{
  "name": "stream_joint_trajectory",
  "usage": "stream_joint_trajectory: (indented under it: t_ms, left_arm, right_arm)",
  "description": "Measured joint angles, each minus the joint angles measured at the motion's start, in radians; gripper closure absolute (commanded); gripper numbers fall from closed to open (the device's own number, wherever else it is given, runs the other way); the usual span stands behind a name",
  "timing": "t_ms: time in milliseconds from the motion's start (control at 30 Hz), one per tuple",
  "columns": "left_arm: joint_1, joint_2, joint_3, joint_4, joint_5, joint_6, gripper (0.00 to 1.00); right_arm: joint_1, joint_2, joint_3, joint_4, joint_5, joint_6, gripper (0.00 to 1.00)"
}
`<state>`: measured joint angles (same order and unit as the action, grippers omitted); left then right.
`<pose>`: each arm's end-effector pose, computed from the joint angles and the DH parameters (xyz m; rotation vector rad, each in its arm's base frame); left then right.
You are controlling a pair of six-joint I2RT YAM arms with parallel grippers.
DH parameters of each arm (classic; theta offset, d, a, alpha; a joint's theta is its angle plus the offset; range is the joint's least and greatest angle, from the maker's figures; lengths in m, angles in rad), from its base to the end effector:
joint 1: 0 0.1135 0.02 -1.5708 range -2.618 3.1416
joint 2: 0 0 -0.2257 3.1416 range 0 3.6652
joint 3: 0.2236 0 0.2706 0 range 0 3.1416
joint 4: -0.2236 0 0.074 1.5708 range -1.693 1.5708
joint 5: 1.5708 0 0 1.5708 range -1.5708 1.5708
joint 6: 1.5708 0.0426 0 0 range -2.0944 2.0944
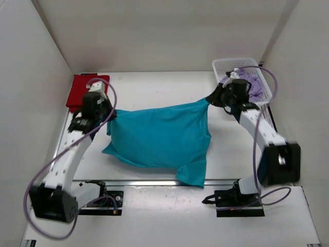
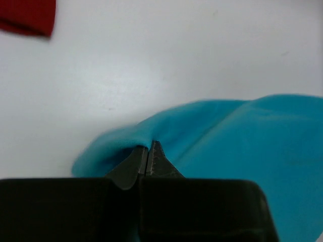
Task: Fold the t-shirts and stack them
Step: Flatten out the tshirt
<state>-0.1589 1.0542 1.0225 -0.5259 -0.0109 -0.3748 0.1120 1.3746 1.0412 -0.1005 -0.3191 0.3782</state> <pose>0.2697 -0.0428 0.2997 -0.2374 2.1302 -0.3024 0.3451 0.0523 0.2571 0.0625 2.0369 0.6307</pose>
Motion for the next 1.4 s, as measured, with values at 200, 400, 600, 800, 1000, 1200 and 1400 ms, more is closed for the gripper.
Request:
stream_joint_trajectory:
  t_ms: [200, 400, 600, 800, 1000, 1200, 1400]
  left_arm:
    - [-0.043, 0.411, 0.072, 0.069, -0.058, -0.003, 0.55]
    - [-0.02, 0.719, 0.352, 0.126, -0.051, -0.01, 0.01]
    - [0.04, 0.525, 0.207, 0.199, 0.026, -0.055, 0.19]
    - [0.002, 0.193, -0.205, 0.324, 0.079, -0.121, 0.45]
    - [-0.034, 0.009, -0.616, 0.372, 0.071, -0.289, 0.37]
    - [-0.072, -0.017, -0.751, 0.527, 0.051, -0.509, 0.31]
    - [-0.057, -0.068, -0.898, 0.736, 0.047, -0.735, 0.39]
  right_arm:
    - [0.025, 0.56, 0.543, -0.117, -0.026, -0.018, 0.95]
    - [0.027, 0.832, 1.117, -0.31, 0.002, -0.064, 0.54]
    - [0.049, 0.5, 0.679, -0.252, 0.055, -0.056, 0.44]
    - [0.186, 0.018, 0.029, -0.126, 0.12, -0.018, 0.49]
    - [0.262, -0.234, -0.321, -0.068, 0.133, 0.023, 0.49]
    - [0.332, -0.42, -0.528, -0.047, 0.142, 0.064, 0.5]
    - [0.27, -0.553, -0.649, -0.047, 0.132, 0.082, 0.48]
